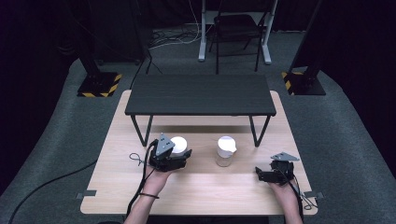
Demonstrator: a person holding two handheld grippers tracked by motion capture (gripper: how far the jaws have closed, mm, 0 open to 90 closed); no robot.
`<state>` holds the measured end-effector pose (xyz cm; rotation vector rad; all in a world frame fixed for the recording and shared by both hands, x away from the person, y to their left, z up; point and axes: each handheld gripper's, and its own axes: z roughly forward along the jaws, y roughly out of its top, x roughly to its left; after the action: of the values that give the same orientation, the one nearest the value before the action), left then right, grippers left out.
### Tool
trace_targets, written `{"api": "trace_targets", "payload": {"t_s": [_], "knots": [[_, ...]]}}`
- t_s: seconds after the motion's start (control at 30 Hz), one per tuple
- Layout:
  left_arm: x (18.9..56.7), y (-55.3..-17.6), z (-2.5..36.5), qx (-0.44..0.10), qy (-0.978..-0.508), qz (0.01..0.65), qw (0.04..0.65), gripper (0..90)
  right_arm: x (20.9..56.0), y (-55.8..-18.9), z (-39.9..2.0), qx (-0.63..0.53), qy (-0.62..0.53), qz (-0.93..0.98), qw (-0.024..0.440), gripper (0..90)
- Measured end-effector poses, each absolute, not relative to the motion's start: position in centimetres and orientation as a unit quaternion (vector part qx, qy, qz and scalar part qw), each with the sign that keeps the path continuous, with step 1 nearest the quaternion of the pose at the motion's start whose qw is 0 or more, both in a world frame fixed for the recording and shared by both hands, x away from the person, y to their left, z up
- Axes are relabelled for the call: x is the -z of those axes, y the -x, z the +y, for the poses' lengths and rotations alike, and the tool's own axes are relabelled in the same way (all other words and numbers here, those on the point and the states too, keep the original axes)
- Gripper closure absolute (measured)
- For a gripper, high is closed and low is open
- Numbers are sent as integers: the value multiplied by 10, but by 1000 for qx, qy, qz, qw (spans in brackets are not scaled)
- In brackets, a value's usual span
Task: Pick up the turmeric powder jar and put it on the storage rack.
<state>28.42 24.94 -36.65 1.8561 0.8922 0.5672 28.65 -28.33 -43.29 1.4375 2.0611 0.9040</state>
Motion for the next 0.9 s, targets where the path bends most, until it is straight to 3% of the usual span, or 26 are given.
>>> {"api": "trace_targets", "payload": {"t_s": [0.9], "knots": [[293,-299,267,-239,-756,342,504,301,433,-286,-283,-329,-523,750,234,58]]}}
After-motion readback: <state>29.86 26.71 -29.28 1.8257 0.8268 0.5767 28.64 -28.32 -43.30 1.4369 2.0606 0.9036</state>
